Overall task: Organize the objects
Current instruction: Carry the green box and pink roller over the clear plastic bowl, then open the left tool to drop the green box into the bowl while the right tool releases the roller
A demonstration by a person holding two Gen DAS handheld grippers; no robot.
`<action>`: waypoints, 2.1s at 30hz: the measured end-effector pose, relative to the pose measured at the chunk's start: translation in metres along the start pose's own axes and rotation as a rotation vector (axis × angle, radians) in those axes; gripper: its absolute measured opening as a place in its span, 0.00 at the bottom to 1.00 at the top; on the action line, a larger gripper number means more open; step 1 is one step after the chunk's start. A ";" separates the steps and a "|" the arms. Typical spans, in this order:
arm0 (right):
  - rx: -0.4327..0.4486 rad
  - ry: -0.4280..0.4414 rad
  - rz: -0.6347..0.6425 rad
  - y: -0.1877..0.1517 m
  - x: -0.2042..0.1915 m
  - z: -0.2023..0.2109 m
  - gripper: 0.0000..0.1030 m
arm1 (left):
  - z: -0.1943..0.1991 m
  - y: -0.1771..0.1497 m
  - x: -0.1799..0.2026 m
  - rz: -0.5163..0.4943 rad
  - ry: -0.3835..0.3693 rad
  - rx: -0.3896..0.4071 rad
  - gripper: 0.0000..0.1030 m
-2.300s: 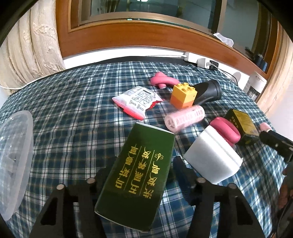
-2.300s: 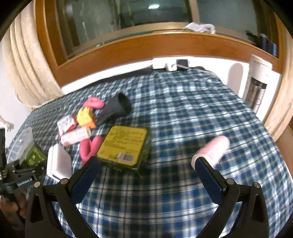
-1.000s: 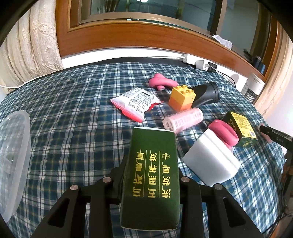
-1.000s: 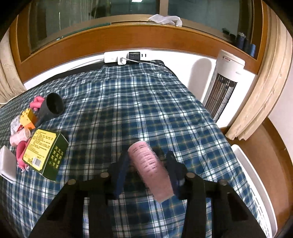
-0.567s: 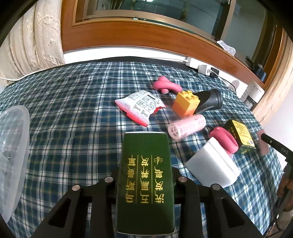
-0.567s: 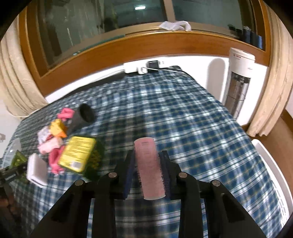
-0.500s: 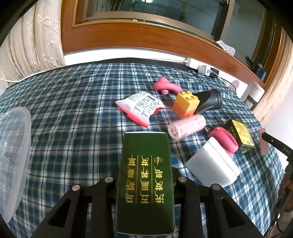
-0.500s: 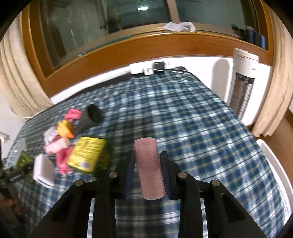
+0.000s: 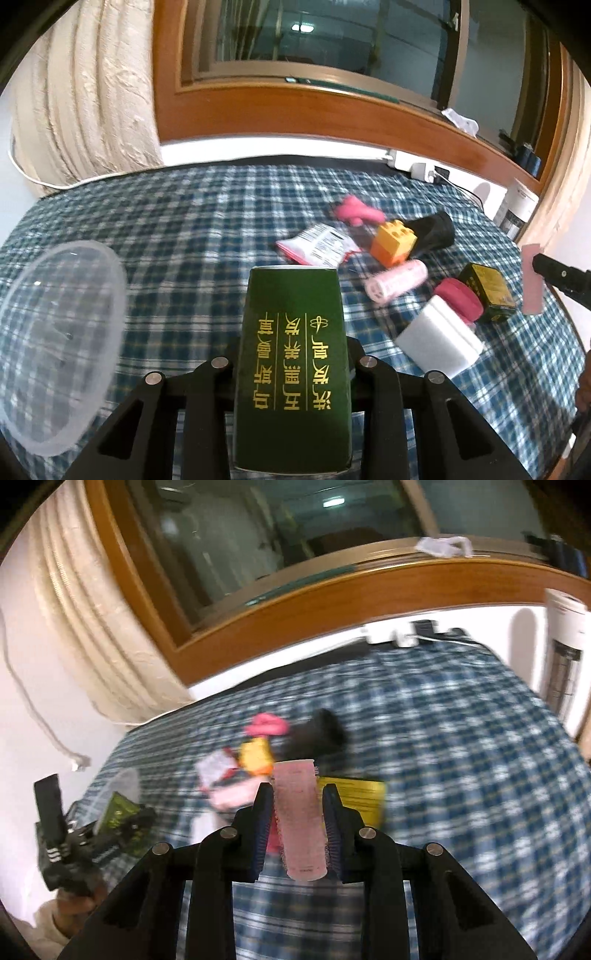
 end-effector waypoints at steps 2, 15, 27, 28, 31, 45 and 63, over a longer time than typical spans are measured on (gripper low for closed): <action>-0.015 0.028 0.016 0.000 -0.014 -0.008 0.28 | 0.005 -0.001 -0.008 0.004 0.020 0.017 0.32; -0.143 0.215 0.113 -0.002 -0.126 -0.080 0.28 | 0.027 -0.006 -0.092 0.098 0.141 0.081 0.32; -0.274 0.369 0.177 -0.008 -0.238 -0.167 0.28 | 0.038 -0.019 -0.172 0.193 0.246 0.104 0.32; -0.283 0.379 0.178 -0.009 -0.244 -0.172 0.28 | 0.038 -0.020 -0.176 0.196 0.249 0.106 0.32; -0.309 0.394 0.195 -0.014 -0.266 -0.192 0.28 | 0.039 -0.022 -0.184 0.210 0.250 0.110 0.32; -0.292 0.382 0.239 -0.022 -0.292 -0.222 0.30 | 0.042 -0.021 -0.203 0.267 0.276 0.143 0.79; -0.192 0.332 0.243 -0.015 -0.279 -0.202 0.65 | 0.053 -0.020 -0.211 0.276 0.399 0.209 0.99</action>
Point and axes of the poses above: each gripper's, at about its wrist camera, not at the fingertips, and z roughly against the way its jaws point, x to its right, y to its top, the point moved 2 cm from there along -z, roughly the way its jaws point, and after that the axes turned 5 degrees about y, right-handed, at the moved point
